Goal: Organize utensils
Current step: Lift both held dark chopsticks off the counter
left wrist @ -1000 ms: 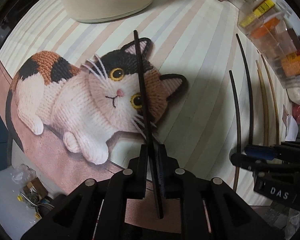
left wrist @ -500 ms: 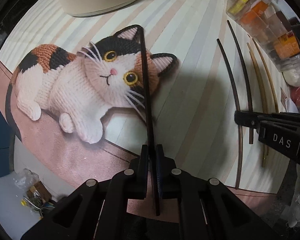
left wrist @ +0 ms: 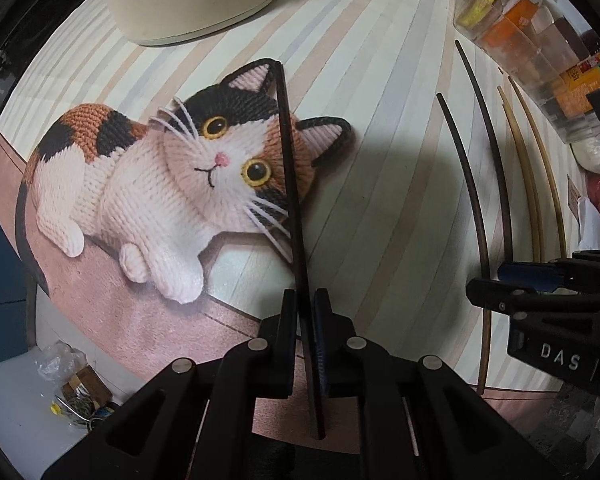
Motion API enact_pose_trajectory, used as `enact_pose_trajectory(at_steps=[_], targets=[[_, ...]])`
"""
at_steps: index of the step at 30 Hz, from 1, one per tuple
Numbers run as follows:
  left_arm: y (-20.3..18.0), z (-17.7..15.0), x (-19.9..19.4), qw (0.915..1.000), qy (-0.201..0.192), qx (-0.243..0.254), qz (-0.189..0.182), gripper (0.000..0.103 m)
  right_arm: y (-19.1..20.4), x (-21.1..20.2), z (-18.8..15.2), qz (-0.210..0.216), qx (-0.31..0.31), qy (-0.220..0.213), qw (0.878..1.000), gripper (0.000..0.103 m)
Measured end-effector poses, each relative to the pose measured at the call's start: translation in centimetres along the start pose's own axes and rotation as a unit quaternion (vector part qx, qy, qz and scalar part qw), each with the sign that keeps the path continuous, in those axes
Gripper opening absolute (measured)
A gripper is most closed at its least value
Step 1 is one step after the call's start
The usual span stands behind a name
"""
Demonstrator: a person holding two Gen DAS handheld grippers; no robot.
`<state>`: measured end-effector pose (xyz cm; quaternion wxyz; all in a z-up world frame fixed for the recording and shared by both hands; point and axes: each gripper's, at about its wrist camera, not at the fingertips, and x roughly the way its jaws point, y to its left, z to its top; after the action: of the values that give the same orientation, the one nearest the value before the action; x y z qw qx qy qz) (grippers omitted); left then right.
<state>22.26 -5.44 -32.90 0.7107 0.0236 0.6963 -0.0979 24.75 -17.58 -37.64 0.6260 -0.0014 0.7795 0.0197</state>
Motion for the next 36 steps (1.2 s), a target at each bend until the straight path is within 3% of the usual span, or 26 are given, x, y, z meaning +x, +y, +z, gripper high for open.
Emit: enact_pose_trajectory(at_steps=[3, 8, 9, 10, 17, 25, 31, 36], targets=[[-0.6, -0.2, -0.1, 0.9998, -0.007, 0.013, 0.014, 0.007, 0.7, -0.3, -0.7, -0.022, -0.001, -0.023, 1.000, 0.034], [-2.1, -0.4, -0.1, 0.9994, -0.018, 0.021, 0.022, 0.005, 3.1, -0.7, -2.3, -0.037, 0.004, -0.071, 0.997, 0.019], [-1.9, -0.8, -0.3, 0.9994, -0.020, 0.022, 0.020, 0.004, 3.0, -0.7, -2.5, -0.040, 0.011, -0.078, 0.996, 0.009], [-1.6, -0.9, -0.1, 0.9994, -0.021, 0.020, 0.018, 0.004, 2.6, -0.7, -2.9, -0.032, 0.022, -0.082, 0.996, 0.006], [-0.9, -1.2, -1.6, 0.9990, -0.044, 0.008, -0.005, 0.004, -1.5, -2.0, -4.0, 0.024, 0.061, -0.133, 0.989, 0.006], [-1.3, -1.3, -7.1, 0.9940, -0.103, 0.016, -0.032, 0.003, -4.4, -6.7, -5.6, 0.069, 0.094, -0.213, 0.970, 0.006], [0.1, -0.9, -10.3, 0.9880, -0.143, 0.014, -0.055, 0.003, -4.1, -11.4, -6.0, 0.092, 0.106, -0.253, 0.957, 0.006], [0.3, -0.2, -10.7, 0.9869, -0.140, 0.012, -0.080, 0.003, -3.0, -12.3, -5.4, 0.097, 0.101, -0.259, 0.956, 0.006]])
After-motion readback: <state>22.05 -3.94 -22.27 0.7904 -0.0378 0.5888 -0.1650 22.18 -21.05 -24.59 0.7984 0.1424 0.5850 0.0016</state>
